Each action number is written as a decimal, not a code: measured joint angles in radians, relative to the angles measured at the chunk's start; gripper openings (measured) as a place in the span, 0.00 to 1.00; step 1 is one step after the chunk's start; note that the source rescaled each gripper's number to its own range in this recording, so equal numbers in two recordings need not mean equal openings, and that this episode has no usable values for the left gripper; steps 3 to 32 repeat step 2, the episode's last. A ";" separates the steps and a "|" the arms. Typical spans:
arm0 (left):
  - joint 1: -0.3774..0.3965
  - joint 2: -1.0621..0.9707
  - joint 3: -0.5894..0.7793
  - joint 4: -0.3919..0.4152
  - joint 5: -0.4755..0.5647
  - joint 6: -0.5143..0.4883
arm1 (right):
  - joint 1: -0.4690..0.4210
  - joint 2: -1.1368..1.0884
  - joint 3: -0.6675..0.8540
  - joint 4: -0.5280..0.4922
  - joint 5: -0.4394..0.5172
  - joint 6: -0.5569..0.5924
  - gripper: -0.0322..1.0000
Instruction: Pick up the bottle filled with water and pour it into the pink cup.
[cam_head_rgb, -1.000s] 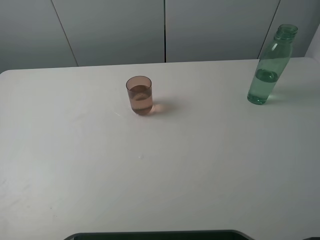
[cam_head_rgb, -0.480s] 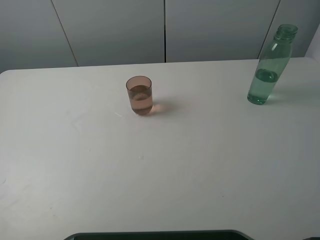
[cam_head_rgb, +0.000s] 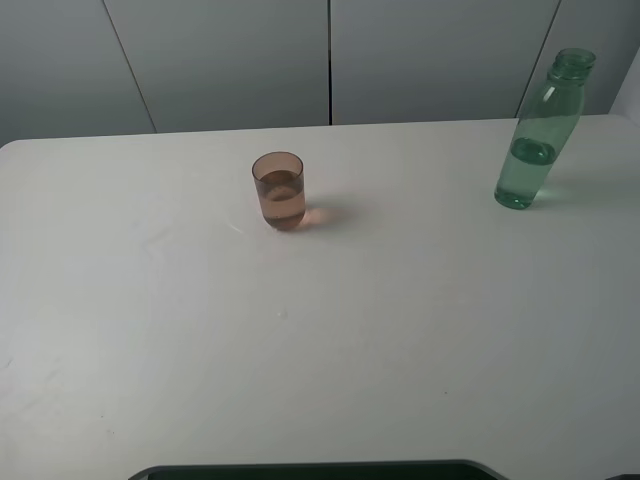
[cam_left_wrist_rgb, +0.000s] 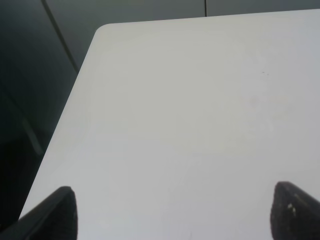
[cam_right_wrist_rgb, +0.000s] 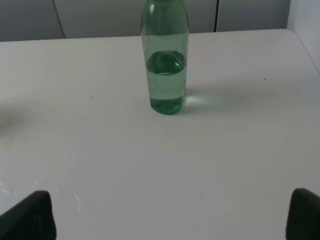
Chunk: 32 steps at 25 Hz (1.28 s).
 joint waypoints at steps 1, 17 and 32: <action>0.000 0.000 0.000 -0.002 0.000 0.000 | 0.000 0.000 0.000 0.000 0.000 0.000 1.00; 0.000 0.000 0.000 -0.002 0.000 0.000 | 0.000 0.000 0.000 0.000 0.000 0.000 1.00; 0.000 0.000 0.000 -0.002 0.000 0.000 | 0.000 0.000 0.000 0.000 0.000 0.000 1.00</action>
